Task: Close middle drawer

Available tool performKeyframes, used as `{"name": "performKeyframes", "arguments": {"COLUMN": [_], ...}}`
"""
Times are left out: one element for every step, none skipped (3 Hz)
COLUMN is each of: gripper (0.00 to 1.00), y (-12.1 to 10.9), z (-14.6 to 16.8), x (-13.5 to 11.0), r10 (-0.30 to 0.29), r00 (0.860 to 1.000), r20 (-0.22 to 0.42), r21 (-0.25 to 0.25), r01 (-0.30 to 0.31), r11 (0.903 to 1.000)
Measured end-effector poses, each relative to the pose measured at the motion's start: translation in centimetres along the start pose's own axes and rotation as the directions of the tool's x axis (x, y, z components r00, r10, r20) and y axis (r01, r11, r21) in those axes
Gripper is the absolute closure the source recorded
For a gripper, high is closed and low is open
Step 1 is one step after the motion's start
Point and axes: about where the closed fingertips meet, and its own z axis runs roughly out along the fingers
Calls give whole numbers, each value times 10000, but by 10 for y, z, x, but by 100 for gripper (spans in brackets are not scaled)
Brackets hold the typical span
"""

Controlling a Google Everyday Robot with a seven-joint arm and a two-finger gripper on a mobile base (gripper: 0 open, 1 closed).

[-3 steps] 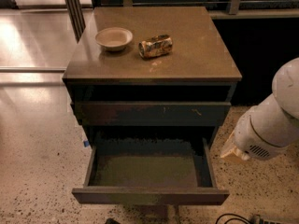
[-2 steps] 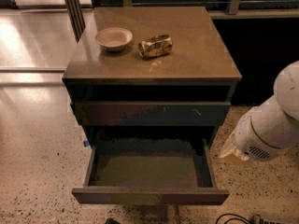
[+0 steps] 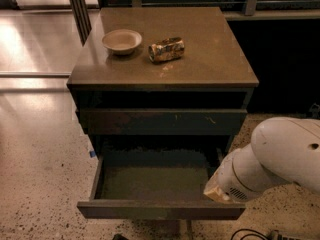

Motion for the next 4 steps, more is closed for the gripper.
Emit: {"name": "performKeyframes", "arguments": {"gripper": [100,100,100,100], "y": [48,81,81,82], "z": [73,124,124,124], "x": [-1,16,16,17], "r10": [4,215,215,338], "r00": [10000,9995,9995,9994], "r20": [83,-235,-235,-65], "r21": [-1088,-2008,-2008,-2058], "r01": [5,-258,-258,-344], "r11": [9941,9793,9793,9780]}}
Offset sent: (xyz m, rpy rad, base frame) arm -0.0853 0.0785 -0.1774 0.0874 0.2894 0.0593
